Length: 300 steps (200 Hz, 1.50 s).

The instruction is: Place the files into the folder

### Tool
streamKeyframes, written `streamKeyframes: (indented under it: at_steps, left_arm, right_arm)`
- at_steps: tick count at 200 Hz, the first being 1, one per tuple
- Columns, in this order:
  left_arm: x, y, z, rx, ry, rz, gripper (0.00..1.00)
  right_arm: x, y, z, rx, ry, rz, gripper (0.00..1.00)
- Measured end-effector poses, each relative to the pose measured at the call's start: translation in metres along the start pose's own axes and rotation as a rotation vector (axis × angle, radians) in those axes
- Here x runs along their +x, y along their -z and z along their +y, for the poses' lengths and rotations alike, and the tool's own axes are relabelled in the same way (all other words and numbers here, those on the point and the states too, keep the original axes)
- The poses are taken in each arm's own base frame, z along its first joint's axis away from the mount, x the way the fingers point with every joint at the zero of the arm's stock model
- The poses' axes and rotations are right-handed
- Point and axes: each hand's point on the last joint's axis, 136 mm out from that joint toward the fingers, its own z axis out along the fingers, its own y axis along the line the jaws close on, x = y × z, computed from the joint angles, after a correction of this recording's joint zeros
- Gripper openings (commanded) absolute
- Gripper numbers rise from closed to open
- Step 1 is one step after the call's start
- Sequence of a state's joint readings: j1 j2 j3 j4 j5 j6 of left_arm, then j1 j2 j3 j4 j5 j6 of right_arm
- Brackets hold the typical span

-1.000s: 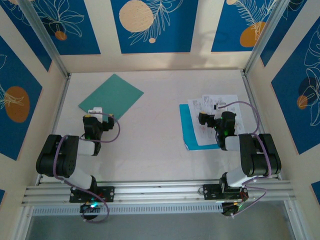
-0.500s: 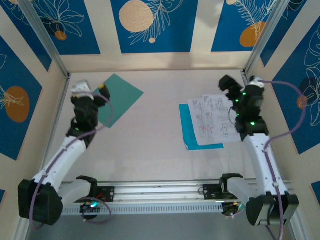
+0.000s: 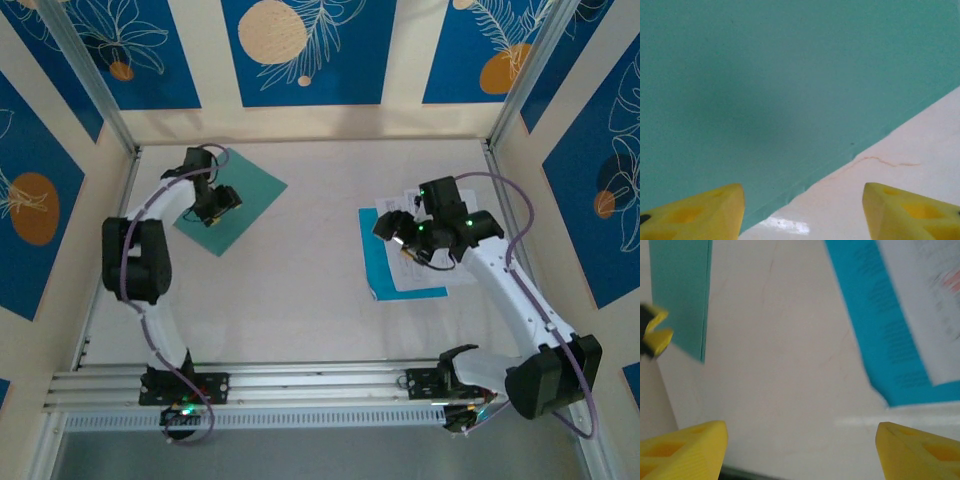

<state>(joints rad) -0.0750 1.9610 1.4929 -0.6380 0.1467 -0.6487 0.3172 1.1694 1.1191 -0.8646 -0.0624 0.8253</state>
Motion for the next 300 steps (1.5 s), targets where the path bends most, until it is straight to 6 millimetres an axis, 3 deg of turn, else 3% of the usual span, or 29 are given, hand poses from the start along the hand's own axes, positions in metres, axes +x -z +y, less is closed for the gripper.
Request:
streamKeyframes:
  at_steps: [47,67,86,101,139,165,191,217,240,259,274,300]
  left_arm:
    - [0.028,-0.040,0.014,-0.023,0.051,0.138,0.56]
    - [0.034,-0.038,0.009,0.014,0.076,0.121,0.56]
    - [0.052,-0.038,0.005,0.025,0.096,0.123,0.55]
    - [0.072,-0.038,-0.004,0.048,0.103,0.118,0.54]
    - [0.149,-0.035,-0.045,0.135,0.106,0.145,0.53]
    - [0.201,-0.033,-0.073,0.205,0.125,0.190,0.54]
    - [0.234,-0.029,-0.102,0.276,0.146,0.241,0.59]
    - [0.249,-0.023,-0.112,0.293,0.170,0.279,0.68]
    - [0.246,0.008,-0.115,0.329,0.183,0.264,0.71]
    - [0.240,0.047,-0.115,0.403,0.187,0.231,0.73]
    - [0.241,0.067,-0.107,0.449,0.197,0.216,0.73]
    - [0.249,0.055,-0.064,0.394,0.256,0.224,0.73]
  right_arm:
    - [0.022,0.011,0.009,-0.042,0.033,0.047,0.78]
    - [0.025,0.014,0.008,-0.047,0.033,0.048,0.78]
    - [0.027,0.014,0.006,-0.046,0.030,0.054,0.78]
    - [0.028,0.013,0.004,-0.039,0.023,0.061,0.78]
    - [0.029,0.001,-0.001,-0.016,0.000,0.101,0.75]
    - [0.035,-0.022,-0.010,0.009,-0.030,0.163,0.74]
    - [0.048,-0.050,-0.013,0.032,-0.038,0.244,0.73]
    - [0.059,-0.078,-0.004,0.036,-0.024,0.318,0.72]
    - [0.068,-0.109,0.007,0.047,-0.011,0.382,0.72]
    - [0.067,-0.135,0.019,0.048,0.003,0.408,0.72]
    - [0.062,-0.154,0.032,0.037,0.013,0.415,0.72]
    - [0.051,-0.180,0.054,0.009,0.035,0.410,0.72]
